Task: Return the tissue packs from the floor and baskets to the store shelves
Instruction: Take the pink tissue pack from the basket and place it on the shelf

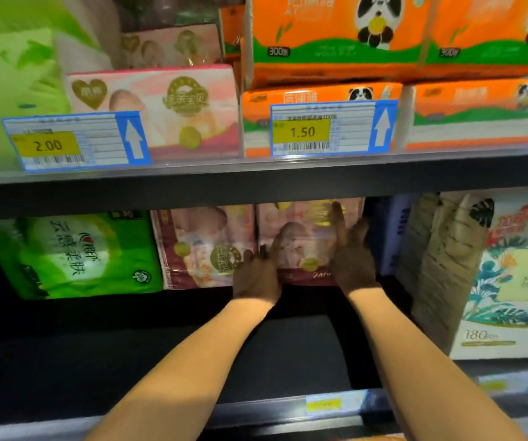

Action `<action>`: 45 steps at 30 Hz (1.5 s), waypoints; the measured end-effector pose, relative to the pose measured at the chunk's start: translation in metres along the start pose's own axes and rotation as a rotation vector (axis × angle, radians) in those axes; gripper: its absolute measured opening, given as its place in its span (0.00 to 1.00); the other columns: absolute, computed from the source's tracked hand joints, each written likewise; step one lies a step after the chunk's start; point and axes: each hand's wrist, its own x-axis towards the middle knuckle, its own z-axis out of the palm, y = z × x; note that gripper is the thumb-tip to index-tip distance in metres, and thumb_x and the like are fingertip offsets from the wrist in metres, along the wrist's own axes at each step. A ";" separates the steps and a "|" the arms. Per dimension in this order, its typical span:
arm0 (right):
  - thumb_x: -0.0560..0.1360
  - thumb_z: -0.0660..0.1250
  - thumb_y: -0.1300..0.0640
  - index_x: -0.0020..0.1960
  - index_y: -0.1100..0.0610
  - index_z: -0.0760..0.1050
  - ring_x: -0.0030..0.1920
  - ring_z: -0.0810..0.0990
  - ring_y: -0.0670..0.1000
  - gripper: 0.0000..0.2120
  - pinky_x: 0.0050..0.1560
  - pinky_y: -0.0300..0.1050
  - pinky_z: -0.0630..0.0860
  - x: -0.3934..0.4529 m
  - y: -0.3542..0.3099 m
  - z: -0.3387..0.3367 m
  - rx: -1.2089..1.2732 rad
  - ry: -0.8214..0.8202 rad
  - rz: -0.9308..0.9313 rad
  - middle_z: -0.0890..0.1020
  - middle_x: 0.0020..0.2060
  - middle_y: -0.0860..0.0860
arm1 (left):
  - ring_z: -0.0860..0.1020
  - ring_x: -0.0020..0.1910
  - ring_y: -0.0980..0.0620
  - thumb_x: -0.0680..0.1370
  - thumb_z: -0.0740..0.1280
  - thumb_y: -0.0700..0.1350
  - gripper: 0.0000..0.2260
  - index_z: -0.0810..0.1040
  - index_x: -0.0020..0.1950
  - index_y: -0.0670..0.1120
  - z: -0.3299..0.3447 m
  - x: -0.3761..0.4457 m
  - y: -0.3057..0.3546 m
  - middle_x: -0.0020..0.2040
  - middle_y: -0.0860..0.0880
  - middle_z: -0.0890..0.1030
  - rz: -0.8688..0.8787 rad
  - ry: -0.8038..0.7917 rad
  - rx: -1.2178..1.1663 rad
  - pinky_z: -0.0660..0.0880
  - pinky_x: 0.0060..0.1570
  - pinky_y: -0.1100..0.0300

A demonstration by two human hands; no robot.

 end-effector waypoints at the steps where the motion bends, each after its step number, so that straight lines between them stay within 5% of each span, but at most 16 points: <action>1: 0.73 0.66 0.70 0.77 0.38 0.30 0.48 0.81 0.74 0.54 0.34 0.58 0.80 0.005 0.002 0.005 0.002 -0.019 -0.002 0.60 0.71 0.77 | 0.72 0.65 0.38 0.74 0.72 0.48 0.45 0.46 0.82 0.54 0.001 -0.001 -0.001 0.67 0.44 0.76 -0.016 -0.051 -0.001 0.75 0.55 0.48; 3: 0.72 0.66 0.71 0.79 0.43 0.35 0.50 0.81 0.74 0.52 0.32 0.54 0.79 0.015 0.006 0.006 -0.034 -0.072 0.015 0.62 0.70 0.77 | 0.72 0.67 0.38 0.74 0.72 0.48 0.44 0.47 0.82 0.56 0.002 0.001 -0.004 0.67 0.43 0.77 -0.043 -0.158 -0.008 0.76 0.56 0.48; 6: 0.79 0.61 0.65 0.78 0.44 0.30 0.64 0.75 0.70 0.46 0.53 0.57 0.78 0.026 0.012 0.008 -0.029 -0.148 0.108 0.50 0.77 0.70 | 0.73 0.67 0.39 0.74 0.71 0.47 0.43 0.47 0.81 0.59 -0.001 0.000 -0.010 0.63 0.43 0.78 -0.090 -0.213 -0.057 0.77 0.55 0.48; 8: 0.76 0.69 0.63 0.77 0.38 0.31 0.65 0.74 0.70 0.52 0.61 0.59 0.76 0.025 0.011 0.002 0.010 -0.226 0.121 0.45 0.79 0.65 | 0.74 0.65 0.40 0.75 0.70 0.48 0.43 0.47 0.81 0.61 -0.008 -0.005 -0.011 0.61 0.43 0.79 -0.104 -0.227 -0.070 0.77 0.53 0.49; 12: 0.70 0.76 0.54 0.75 0.30 0.33 0.67 0.71 0.72 0.57 0.61 0.65 0.74 0.015 0.000 -0.026 0.081 -0.263 0.130 0.53 0.77 0.65 | 0.73 0.64 0.40 0.77 0.69 0.52 0.41 0.46 0.82 0.58 -0.030 -0.029 -0.009 0.63 0.43 0.76 -0.014 -0.227 0.010 0.75 0.54 0.49; 16: 0.75 0.67 0.49 0.81 0.46 0.51 0.69 0.69 0.67 0.39 0.64 0.59 0.73 -0.025 -0.020 -0.072 -0.083 -0.225 0.128 0.62 0.75 0.63 | 0.72 0.66 0.42 0.79 0.65 0.52 0.29 0.60 0.79 0.51 -0.060 -0.066 -0.006 0.70 0.45 0.72 0.171 -0.057 0.092 0.73 0.61 0.49; 18: 0.76 0.67 0.49 0.75 0.55 0.66 0.61 0.76 0.65 0.30 0.57 0.56 0.77 -0.056 -0.030 -0.101 -0.178 -0.193 0.084 0.76 0.63 0.61 | 0.77 0.63 0.43 0.81 0.63 0.53 0.24 0.66 0.76 0.50 -0.078 -0.080 -0.001 0.66 0.46 0.77 0.208 -0.024 0.044 0.76 0.56 0.50; 20: 0.75 0.69 0.46 0.65 0.57 0.74 0.57 0.77 0.62 0.23 0.51 0.56 0.79 -0.093 -0.038 -0.131 -0.206 -0.078 0.029 0.79 0.56 0.58 | 0.79 0.60 0.45 0.82 0.62 0.56 0.24 0.66 0.76 0.50 -0.093 -0.092 0.005 0.63 0.48 0.78 0.300 0.032 0.026 0.76 0.53 0.51; 23: 0.73 0.71 0.45 0.68 0.54 0.74 0.59 0.77 0.59 0.26 0.51 0.54 0.79 -0.146 -0.044 -0.175 -0.246 0.064 -0.009 0.79 0.60 0.52 | 0.78 0.61 0.44 0.77 0.68 0.56 0.26 0.72 0.73 0.48 -0.105 -0.110 0.017 0.63 0.47 0.79 0.481 0.173 -0.043 0.75 0.56 0.49; 28: 0.73 0.65 0.42 0.71 0.52 0.71 0.61 0.76 0.60 0.29 0.53 0.56 0.78 -0.235 -0.053 -0.246 -0.461 0.075 0.180 0.77 0.64 0.54 | 0.81 0.52 0.40 0.66 0.79 0.53 0.24 0.83 0.58 0.44 -0.108 -0.150 0.046 0.53 0.43 0.83 0.711 0.256 -0.207 0.78 0.49 0.48; 39: 0.71 0.68 0.45 0.67 0.53 0.73 0.58 0.77 0.64 0.26 0.50 0.58 0.78 -0.447 -0.097 -0.315 -0.715 0.035 0.574 0.78 0.61 0.57 | 0.78 0.51 0.37 0.71 0.63 0.55 0.25 0.78 0.64 0.44 -0.070 -0.269 0.087 0.52 0.40 0.80 1.014 0.134 -0.453 0.75 0.50 0.45; 45: 0.74 0.71 0.48 0.71 0.53 0.71 0.63 0.74 0.63 0.27 0.55 0.58 0.74 -0.558 -0.108 -0.315 -0.719 -0.046 0.830 0.75 0.66 0.57 | 0.78 0.52 0.36 0.72 0.65 0.54 0.25 0.76 0.66 0.44 -0.029 -0.355 0.107 0.52 0.41 0.80 1.156 -0.014 -0.534 0.71 0.52 0.45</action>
